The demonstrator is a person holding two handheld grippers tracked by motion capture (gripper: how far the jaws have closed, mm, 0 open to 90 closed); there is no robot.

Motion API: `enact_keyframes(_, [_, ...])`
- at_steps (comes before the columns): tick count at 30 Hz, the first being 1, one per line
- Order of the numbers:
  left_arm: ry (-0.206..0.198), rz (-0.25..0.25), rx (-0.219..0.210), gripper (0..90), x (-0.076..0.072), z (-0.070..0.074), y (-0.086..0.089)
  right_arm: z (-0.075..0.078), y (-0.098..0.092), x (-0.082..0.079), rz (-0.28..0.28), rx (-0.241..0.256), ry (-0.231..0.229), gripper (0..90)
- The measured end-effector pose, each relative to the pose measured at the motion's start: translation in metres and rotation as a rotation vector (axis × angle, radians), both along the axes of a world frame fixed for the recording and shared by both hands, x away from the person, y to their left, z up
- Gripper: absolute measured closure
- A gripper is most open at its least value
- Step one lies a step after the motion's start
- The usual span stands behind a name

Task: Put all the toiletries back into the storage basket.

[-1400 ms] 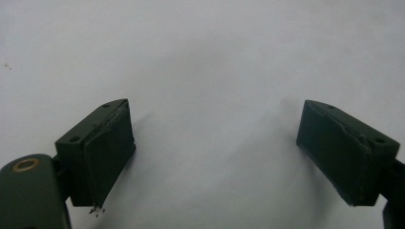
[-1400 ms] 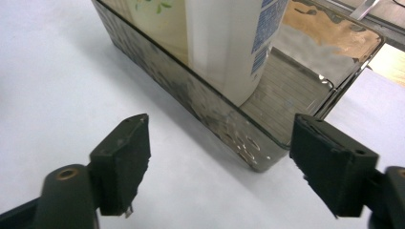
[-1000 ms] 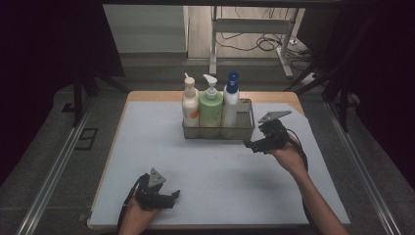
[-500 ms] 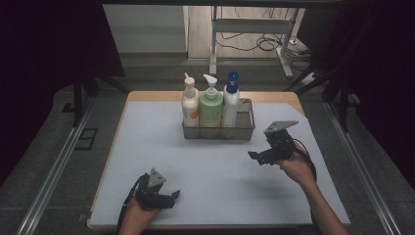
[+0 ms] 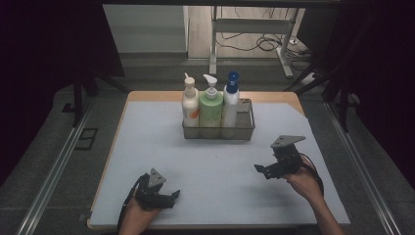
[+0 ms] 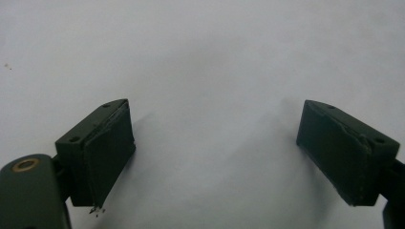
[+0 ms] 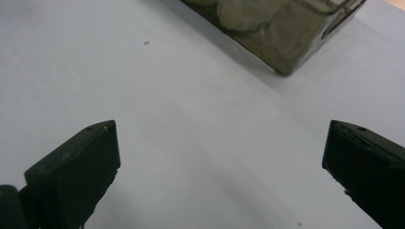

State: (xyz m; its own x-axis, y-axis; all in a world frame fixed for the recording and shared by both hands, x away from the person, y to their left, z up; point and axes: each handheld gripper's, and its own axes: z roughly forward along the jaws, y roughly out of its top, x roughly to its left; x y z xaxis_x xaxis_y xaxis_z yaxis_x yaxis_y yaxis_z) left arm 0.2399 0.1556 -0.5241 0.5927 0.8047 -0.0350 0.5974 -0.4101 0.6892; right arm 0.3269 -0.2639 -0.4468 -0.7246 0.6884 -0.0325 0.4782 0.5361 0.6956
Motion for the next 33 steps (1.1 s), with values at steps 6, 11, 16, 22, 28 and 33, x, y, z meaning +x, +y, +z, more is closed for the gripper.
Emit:
enact_keyframes(6, [0.000,-0.001,0.001,12.1,0.000,0.000,0.000,-0.016,-0.007,-0.010,-0.009,0.001,-0.004,0.0])
enact_keyframes(11, [0.000,-0.001,0.001,12.1,0.000,0.000,0.000,-0.033,-0.011,-0.019,-0.020,0.012,0.003,0.0])
enact_keyframes(16, [0.000,0.000,0.001,12.1,0.000,0.000,0.000,-0.050,-0.014,-0.022,-0.028,0.019,0.016,0.0])
enact_keyframes(22, [0.000,-0.001,0.001,12.1,0.000,0.000,0.000,-0.066,-0.017,-0.024,-0.040,0.020,0.026,0.0])
enact_keyframes(28, [-0.001,-0.001,0.001,12.1,0.000,0.000,0.000,-0.075,-0.016,-0.026,-0.032,0.013,0.026,0.0])
enact_keyframes(33, [-0.001,-0.001,0.002,12.1,0.000,0.000,0.000,-0.076,-0.017,-0.026,-0.034,0.016,0.026,0.0])
